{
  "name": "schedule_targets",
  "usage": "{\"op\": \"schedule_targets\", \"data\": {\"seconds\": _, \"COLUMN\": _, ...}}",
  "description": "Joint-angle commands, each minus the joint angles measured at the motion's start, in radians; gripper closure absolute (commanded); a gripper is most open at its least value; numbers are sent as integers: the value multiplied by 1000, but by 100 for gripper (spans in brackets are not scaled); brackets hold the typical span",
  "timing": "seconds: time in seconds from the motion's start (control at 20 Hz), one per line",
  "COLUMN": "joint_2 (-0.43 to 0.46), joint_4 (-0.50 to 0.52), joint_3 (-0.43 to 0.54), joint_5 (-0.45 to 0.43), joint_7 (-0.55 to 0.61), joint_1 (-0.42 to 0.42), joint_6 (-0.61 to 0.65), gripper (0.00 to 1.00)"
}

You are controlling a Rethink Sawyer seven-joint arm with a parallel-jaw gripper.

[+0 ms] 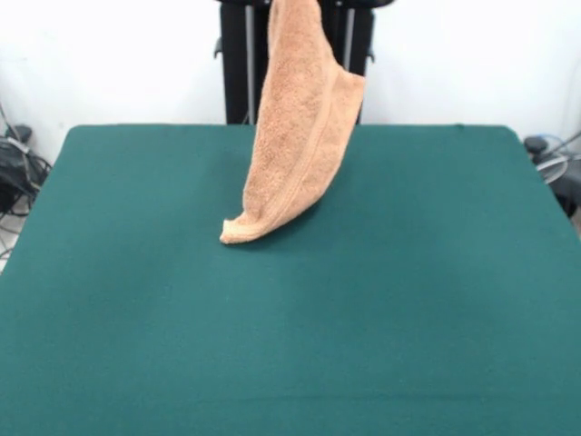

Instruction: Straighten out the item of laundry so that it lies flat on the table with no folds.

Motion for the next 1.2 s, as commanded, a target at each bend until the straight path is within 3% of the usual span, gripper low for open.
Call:
{"op": "schedule_targets", "data": {"seconds": 0.05, "joint_2": 49, "joint_4": 97, "joint_3": 31, "joint_5": -35, "joint_7": -55, "joint_1": -4, "joint_6": -56, "gripper": 100}}
{"op": "schedule_targets", "data": {"seconds": 0.7, "joint_2": 74, "joint_4": 139, "joint_3": 54, "joint_5": -100, "joint_7": -151, "joint_1": -92, "joint_6": -205, "gripper": 100}}
{"op": "schedule_targets", "data": {"seconds": 0.8, "joint_2": 90, "joint_4": 143, "joint_3": 81, "joint_5": -83, "joint_7": -172, "joint_1": -119, "joint_6": -283, "gripper": 100}}
{"op": "schedule_targets", "data": {"seconds": 1.05, "joint_2": 159, "joint_4": 193, "joint_3": 167, "joint_5": -164, "joint_7": -244, "joint_1": -231, "joint_6": -631, "gripper": 100}}
{"op": "schedule_targets", "data": {"seconds": 1.2, "joint_2": 148, "joint_4": 215, "joint_3": 236, "joint_5": -145, "joint_7": -246, "joint_1": -293, "joint_6": -648, "gripper": 100}}
